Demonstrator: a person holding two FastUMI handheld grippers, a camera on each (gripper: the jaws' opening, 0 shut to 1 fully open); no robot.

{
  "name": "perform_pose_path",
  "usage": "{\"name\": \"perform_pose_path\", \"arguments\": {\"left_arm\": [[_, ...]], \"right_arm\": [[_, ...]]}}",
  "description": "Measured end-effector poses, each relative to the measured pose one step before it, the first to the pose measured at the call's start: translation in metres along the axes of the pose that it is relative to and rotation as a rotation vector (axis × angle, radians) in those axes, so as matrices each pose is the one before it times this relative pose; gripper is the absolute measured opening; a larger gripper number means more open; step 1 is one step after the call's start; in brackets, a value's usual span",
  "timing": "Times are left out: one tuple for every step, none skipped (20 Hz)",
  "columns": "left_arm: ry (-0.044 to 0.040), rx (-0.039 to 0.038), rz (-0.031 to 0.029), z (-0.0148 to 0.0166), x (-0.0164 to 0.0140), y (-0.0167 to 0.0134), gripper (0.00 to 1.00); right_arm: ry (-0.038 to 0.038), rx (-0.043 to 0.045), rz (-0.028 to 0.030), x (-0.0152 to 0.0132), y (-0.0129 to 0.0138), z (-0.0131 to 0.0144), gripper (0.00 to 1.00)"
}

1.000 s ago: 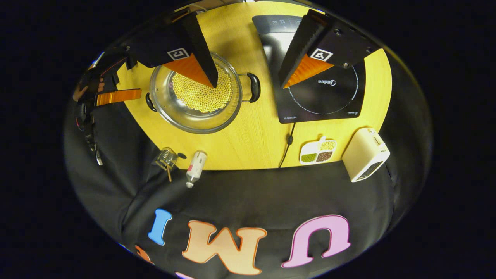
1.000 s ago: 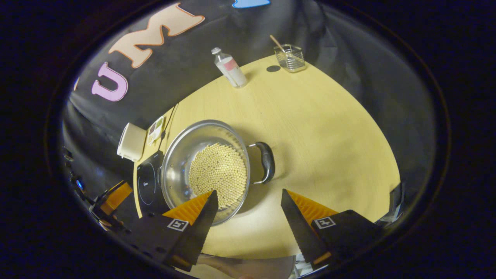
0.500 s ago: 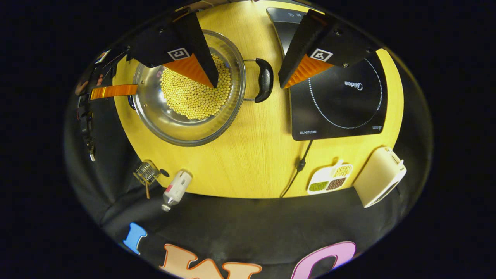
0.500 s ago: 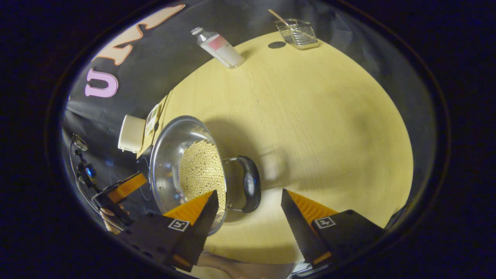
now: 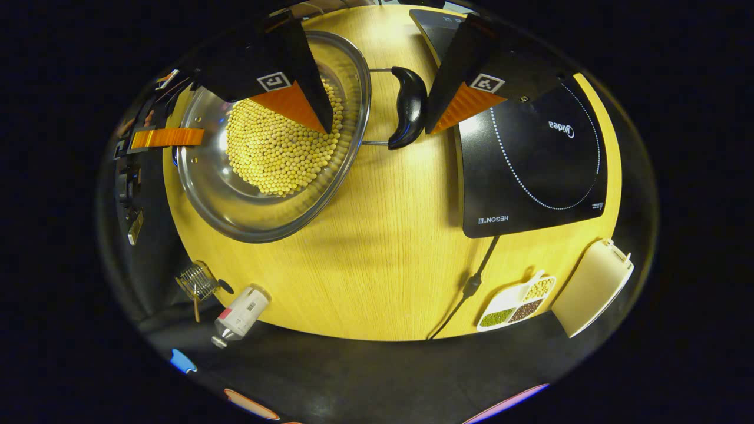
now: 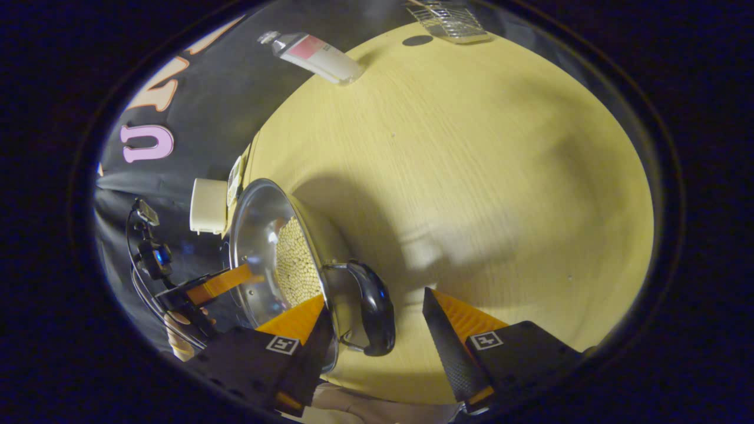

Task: First push the handle of the pot to place it horizontally, then grasp the pot with both hands and set it on the induction cooktop.

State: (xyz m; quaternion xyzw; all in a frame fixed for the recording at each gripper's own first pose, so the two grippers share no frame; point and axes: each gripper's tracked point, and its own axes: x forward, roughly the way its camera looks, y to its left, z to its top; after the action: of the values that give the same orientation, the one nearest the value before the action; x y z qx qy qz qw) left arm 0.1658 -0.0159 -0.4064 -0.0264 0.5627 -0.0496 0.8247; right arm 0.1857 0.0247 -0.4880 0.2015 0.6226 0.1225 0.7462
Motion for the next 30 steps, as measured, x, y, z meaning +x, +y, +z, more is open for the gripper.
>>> {"name": "perform_pose_path", "arguments": {"left_arm": [[0.02549, -0.00293, 0.00858, -0.00275, 0.00244, 0.00096, 0.98], [0.02318, 0.00117, 0.00998, -0.00208, 0.00363, 0.00178, 0.91], [0.02283, 0.00082, 0.01016, -0.00302, 0.00319, 0.0018, 0.89], [0.01784, 0.00283, 0.00619, -0.00117, 0.00155, 0.00142, 0.85], [0.01673, 0.00331, 0.00161, -0.00181, 0.00213, 0.00023, 0.83], [0.01604, 0.0054, 0.00625, -0.001, 0.0019, 0.00132, 0.8], [0.01365, 0.00915, 0.00752, -0.00141, 0.00123, 0.0027, 0.79], [0.01375, 0.00512, 0.00572, -0.00062, -0.00064, 0.00283, 0.77], [-0.00668, -0.00526, 0.00363, 0.00209, 0.00288, -0.00172, 0.75], [0.01424, -0.00471, -0.00046, -0.00247, -0.00182, -0.00018, 0.73], [0.00465, -0.01757, -0.0032, -0.00199, -0.00068, -0.00092, 0.72], [-0.00158, -0.02273, -0.01128, -0.00104, -0.00049, -0.00225, 0.7], [0.00186, -0.01821, -0.00839, -0.00219, -0.00103, -0.00086, 0.7], [0.00107, -0.00869, -0.00502, -0.00204, -0.00238, -0.00193, 0.66], [0.00375, 0.0003, -0.00491, -0.00173, 0.0005, -0.00098, 0.65], [0.00052, 0.00121, -0.00736, -0.00016, -0.00002, -0.00143, 0.64], [-0.00382, 0.00086, -0.00868, 0.00122, -0.00058, -0.00147, 0.64], [-0.00328, -0.00201, -0.00802, 0.00056, -0.00067, -0.00021, 0.63], [-0.00167, -0.00229, -0.00709, 0.00103, -0.00116, 0.00073, 0.62], [0.00113, -0.00009, -0.00516, -0.00155, 0.00027, 0.00106, 0.64], [0.00514, -0.00379, 0.00023, -0.00075, 0.00048, 0.00189, 0.62], [0.00257, 0.00116, 0.00133, 0.00036, -0.00051, -0.00015, 0.62], [0.00018, 0.00548, 0.00243, 0.00001, -0.0001, 0.00019, 0.62], [0.00363, 0.00368, 0.00304, 0.00037, -0.00077, 0.00041, 0.62], [0.00207, 0.00203, 0.00144, 0.00159, -0.0013, -0.00055, 0.62], [0.00453, -0.00608, 0.00201, 0.00134, -0.00226, 0.00052, 0.65], [-0.00029, -0.00439, -0.00073, 0.00153, 0.00148, -0.00163, 0.62], [-0.00192, -0.00145, -0.00225, 0.00148, 0.00041, -0.00005, 0.65], [-0.00555, 0.00497, -0.00309, 0.00056, -0.00214, 0.00096, 0.64], [-0.00891, 0.00846, -0.00307, 0.00184, -0.00139, 0.00142, 0.64]], "right_arm": [[0.0125, -0.00048, 0.01474, 0.00185, 0.00234, -0.00067, 0.8], [0.01363, 0.01677, 0.03048, 0.0024, 0.00643, -0.00169, 0.79], [0.00493, -0.00023, 0.01883, 0.00193, 0.00348, -0.00041, 0.76], [0.00719, -0.00177, 0.00864, 0.00168, 0.00247, -0.0004, 0.63], [0.00925, -0.00559, 0.00196, 0.00032, 0.00026, -0.00151, 0.66], [0.00893, 0.0085, 0.02453, -0.00067, 0.0034, 0.00059, 0.55], [0.01528, 0.01942, -0.00362, 0.004, -0.00022, -0.00336, 0.55], [0.02883, 0.01168, 0.00135, -0.00055, 0.00016, -0.00391, 0.48], [0.01287, 0.0155, 0.00486, -0.00124, 0.00061, -0.00168, 0.48], [0.00054, 0.00321, 0.00105, 0.00041, -0.00014, 0.00071, 0.48], [-0.00954, -0.00428, -0.00531, 0.00138, -0.00072, 0.00209, 0.48], [-0.01202, -0.00814, -0.01796, -0.00053, -0.00188, 0.00235, 0.48], [-0.01345, -0.01907, -0.01418, 0.00083, -0.00223, 0.00056, 0.48], [-0.00676, -0.01225, -0.01137, 0.01023, -0.00133, -0.00154, 0.47], [0.00271, 0.00057, -0.00097, -0.0129, -0.00251, 0.00473, 0.48], [-0.00214, -0.00043, -0.00388, -0.00184, -0.00134, 0.00018, 0.48], [-0.00156, -0.00711, -0.00145, -0.00618, -0.00329, -0.00279, 0.48], [-0.00189, -0.00262, 0.00101, -0.00677, -0.00257, -0.00376, 0.48], [-0.00325, -0.00102, 0.00058, -0.00617, -0.00239, -0.00392, 0.42], [-0.00133, -0.00338, -0.00097, -0.00487, -0.00044, -0.00298, 0.48], [-0.00174, -0.00226, -0.00173, -0.00281, 0.00074, -0.00198, 0.48], [-0.00275, -0.00033, -0.00255, -0.00139, 0.00002, -0.00304, 0.48], [0.00318, 0.00161, -0.00242, -0.00117, 0.00069, -0.00523, 0.48], [0.00218, 0.00543, -0.00303, -0.00115, 0.00048, -0.00571, 0.43], [0.00127, 0.00081, -0.00296, -0.002, 0.0012, -0.00667, 0.48], [-0.00338, -0.00263, -0.00111, -0.00156, 0.00199, -0.00623, 0.48], [0.00127, -0.00246, 0.00038, -0.00285, 0.00272, -0.00672, 0.48], [-0.00118, 0.00263, 0.00155, -0.00275, 0.00308, -0.00526, 0.49], [-0.00216, 0.00127, 0.00143, -0.00259, 0.00355, -0.00569, 0.49], [-0.00279, 0.00316, -0.00017, -0.00137, 0.00467, -0.0051, 0.48]]}}
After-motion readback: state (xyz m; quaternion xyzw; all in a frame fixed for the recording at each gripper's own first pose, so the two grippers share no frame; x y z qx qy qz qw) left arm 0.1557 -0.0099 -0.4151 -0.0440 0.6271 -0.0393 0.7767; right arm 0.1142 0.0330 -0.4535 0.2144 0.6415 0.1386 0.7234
